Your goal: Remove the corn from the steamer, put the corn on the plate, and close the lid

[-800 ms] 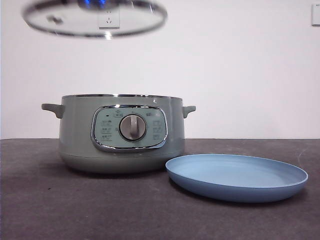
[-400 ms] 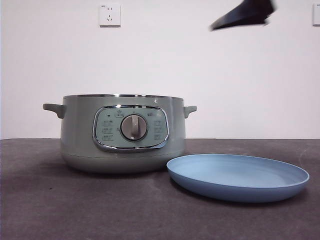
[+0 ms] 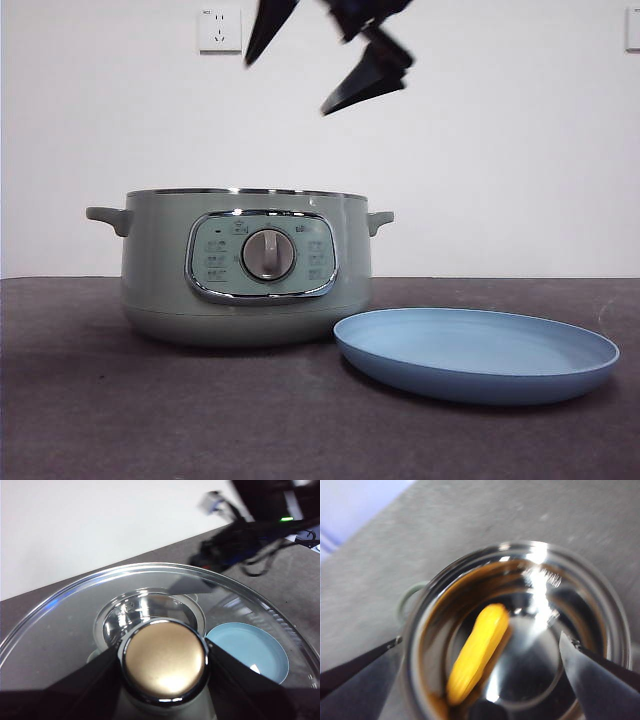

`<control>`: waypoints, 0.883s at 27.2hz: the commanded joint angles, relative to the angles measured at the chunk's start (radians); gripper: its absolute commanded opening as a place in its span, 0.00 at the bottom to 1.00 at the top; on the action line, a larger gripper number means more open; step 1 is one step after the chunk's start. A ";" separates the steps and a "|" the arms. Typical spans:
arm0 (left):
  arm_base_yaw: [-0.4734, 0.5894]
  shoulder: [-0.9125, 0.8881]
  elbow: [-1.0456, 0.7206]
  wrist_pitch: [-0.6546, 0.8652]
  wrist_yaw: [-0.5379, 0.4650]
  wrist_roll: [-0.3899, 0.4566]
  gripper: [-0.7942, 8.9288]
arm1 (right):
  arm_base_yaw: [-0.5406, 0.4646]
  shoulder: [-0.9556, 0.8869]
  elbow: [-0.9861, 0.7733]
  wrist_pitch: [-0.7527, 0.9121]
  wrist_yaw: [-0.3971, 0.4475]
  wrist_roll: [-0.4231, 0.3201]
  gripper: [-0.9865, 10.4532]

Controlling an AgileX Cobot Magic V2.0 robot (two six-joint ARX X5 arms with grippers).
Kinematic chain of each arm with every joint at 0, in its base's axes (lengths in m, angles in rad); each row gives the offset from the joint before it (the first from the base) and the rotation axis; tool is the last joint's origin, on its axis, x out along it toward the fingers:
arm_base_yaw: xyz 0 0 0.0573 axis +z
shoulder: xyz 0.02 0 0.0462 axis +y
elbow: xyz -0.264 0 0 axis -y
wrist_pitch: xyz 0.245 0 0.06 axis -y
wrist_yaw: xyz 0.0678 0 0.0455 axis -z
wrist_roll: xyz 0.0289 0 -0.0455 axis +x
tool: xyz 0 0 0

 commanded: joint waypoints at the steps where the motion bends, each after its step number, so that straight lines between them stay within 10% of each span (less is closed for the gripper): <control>1: 0.000 -0.026 0.004 0.029 -0.005 -0.005 0.07 | 0.028 0.130 0.141 -0.035 0.061 -0.041 0.61; 24: 0.000 -0.045 0.004 -0.054 -0.001 0.002 0.07 | 0.104 0.496 0.266 0.005 0.151 -0.040 0.55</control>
